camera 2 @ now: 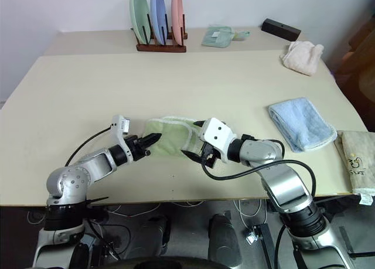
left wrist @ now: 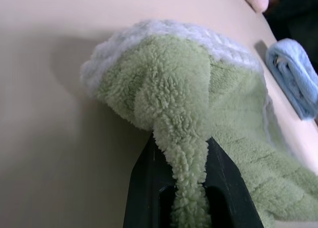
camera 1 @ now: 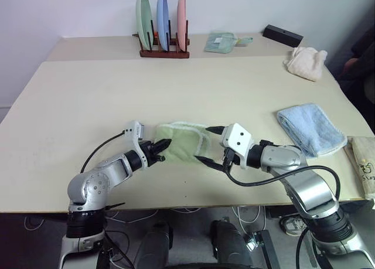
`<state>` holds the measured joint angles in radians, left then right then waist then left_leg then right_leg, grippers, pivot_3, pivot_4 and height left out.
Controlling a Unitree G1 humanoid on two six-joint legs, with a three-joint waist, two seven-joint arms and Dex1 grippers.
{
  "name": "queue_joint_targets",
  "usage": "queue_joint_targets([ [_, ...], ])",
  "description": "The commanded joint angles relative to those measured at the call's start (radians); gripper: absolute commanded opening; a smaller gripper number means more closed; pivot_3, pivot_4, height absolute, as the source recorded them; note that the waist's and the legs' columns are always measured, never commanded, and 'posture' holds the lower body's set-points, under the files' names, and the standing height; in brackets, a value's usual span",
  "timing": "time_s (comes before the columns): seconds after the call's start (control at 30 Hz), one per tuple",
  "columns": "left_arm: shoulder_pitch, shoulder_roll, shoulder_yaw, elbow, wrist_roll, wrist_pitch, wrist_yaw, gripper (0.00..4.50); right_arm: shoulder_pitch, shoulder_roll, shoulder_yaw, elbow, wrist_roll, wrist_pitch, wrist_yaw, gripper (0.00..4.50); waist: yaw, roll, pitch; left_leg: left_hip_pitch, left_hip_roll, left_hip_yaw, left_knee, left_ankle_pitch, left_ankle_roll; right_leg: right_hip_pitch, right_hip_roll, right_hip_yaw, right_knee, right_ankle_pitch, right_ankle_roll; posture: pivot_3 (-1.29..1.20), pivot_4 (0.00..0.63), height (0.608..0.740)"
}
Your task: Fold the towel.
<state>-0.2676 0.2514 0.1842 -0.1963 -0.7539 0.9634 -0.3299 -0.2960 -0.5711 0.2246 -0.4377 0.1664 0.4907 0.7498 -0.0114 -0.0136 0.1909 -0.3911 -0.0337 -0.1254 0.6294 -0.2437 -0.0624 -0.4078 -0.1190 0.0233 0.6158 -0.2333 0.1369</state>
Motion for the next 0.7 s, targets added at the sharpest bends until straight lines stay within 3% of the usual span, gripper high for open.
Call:
queue_joint_targets([
  [0.03,-0.088,-0.028,0.145,0.069,0.055,-0.159,0.143,0.01,-0.006,-0.006,-0.016,-0.030,-0.011,-0.030,-0.007,4.50,0.000,0.000,0.000,0.000,0.000,0.000,0.000,0.000,0.000,0.000,0.000,0.000,0.000,0.000,0.000,0.00,0.150,0.740],
  [0.4,-0.331,0.061,0.586,0.532,0.117,-0.663,0.500,0.01,-0.004,0.011,0.009,-0.015,-0.033,-0.055,-0.007,4.50,0.000,-0.002,0.001,-0.001,0.000,0.000,-0.001,0.000,0.000,-0.001,0.000,0.000,-0.001,0.001,0.002,0.00,0.150,0.740],
  [0.6,-0.283,0.007,0.607,0.536,0.105,-0.695,0.559,0.01,0.008,0.006,0.012,-0.004,-0.044,-0.072,-0.007,4.50,0.005,-0.005,0.001,-0.001,-0.001,-0.001,0.001,0.000,-0.001,0.001,0.000,0.000,-0.002,0.001,0.004,0.00,0.150,0.740],
  [0.7,-0.261,-0.021,0.610,0.490,0.080,-0.703,0.558,1.06,0.014,0.002,0.012,0.001,-0.048,-0.079,-0.005,4.50,0.003,-0.007,0.001,-0.001,-0.001,-0.001,0.001,0.000,-0.001,0.001,0.000,0.000,-0.002,0.002,0.004,0.00,0.150,0.740],
])
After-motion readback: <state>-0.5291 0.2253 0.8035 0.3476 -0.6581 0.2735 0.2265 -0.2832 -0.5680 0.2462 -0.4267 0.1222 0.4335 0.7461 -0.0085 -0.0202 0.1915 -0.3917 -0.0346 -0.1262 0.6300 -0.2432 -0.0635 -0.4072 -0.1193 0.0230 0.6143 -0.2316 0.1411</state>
